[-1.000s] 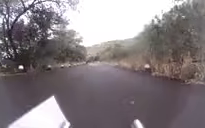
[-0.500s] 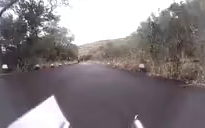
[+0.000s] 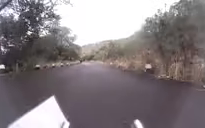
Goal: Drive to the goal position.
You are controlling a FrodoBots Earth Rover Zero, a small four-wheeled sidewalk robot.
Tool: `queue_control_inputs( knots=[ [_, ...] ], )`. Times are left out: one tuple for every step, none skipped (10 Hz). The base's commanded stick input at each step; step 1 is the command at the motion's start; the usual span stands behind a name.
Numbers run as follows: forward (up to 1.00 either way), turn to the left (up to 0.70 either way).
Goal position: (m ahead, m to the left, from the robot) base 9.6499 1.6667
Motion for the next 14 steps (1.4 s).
queue_control_inputs(
  knots=[
    [1.0,0.0],
    [1.0,0.0],
    [1.0,0.0],
    [1.0,0.0],
    [1.0,0.0],
    [1.0,0.0],
    [1.0,0.0],
    [1.0,0.0],
    [1.0,0.0],
    [1.0,0.0],
    [1.0,0.0],
    [1.0,0.0],
    [1.0,0.0],
    [1.0,0.0]
  ],
)
